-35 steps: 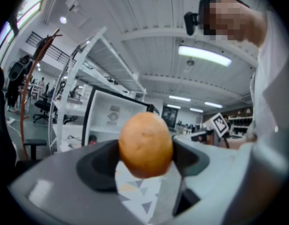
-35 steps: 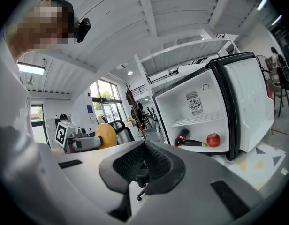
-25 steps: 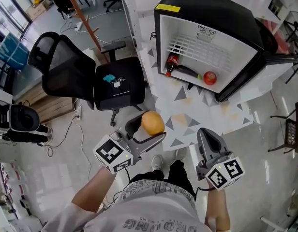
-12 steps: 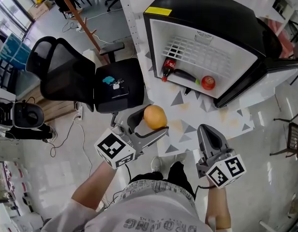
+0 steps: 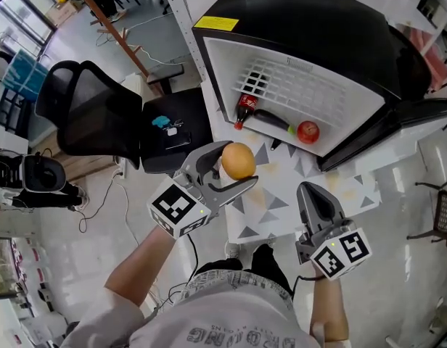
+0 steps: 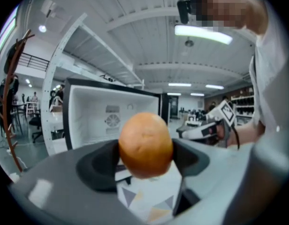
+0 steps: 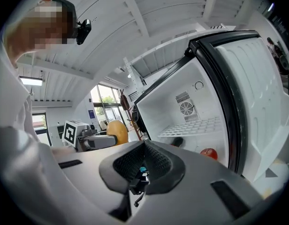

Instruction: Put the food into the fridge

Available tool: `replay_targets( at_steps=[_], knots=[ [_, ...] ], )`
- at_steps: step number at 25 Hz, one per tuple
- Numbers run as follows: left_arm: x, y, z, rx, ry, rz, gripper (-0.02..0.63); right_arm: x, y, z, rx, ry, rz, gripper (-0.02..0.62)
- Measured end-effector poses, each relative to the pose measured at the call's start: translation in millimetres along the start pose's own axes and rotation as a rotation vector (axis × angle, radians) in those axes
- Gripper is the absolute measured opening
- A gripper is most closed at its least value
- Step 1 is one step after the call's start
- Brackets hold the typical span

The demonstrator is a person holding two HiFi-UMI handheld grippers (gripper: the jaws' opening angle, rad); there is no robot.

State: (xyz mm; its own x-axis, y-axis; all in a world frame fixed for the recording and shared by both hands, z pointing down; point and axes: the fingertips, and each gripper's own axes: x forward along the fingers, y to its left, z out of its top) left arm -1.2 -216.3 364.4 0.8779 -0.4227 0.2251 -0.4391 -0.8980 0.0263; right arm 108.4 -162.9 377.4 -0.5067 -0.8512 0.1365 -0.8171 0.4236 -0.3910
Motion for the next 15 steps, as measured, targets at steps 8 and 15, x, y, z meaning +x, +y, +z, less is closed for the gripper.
replay_targets(
  at_steps=[8, 15],
  knots=[
    [47, 24, 6, 0.054, 0.037, 0.014, 0.353, 13, -32, 9, 0.018, -0.004, 0.022, 0.002],
    [85, 46, 5, 0.111, 0.08, 0.026, 0.353, 26, -49, 13, 0.032, -0.015, 0.039, 0.002]
  ],
)
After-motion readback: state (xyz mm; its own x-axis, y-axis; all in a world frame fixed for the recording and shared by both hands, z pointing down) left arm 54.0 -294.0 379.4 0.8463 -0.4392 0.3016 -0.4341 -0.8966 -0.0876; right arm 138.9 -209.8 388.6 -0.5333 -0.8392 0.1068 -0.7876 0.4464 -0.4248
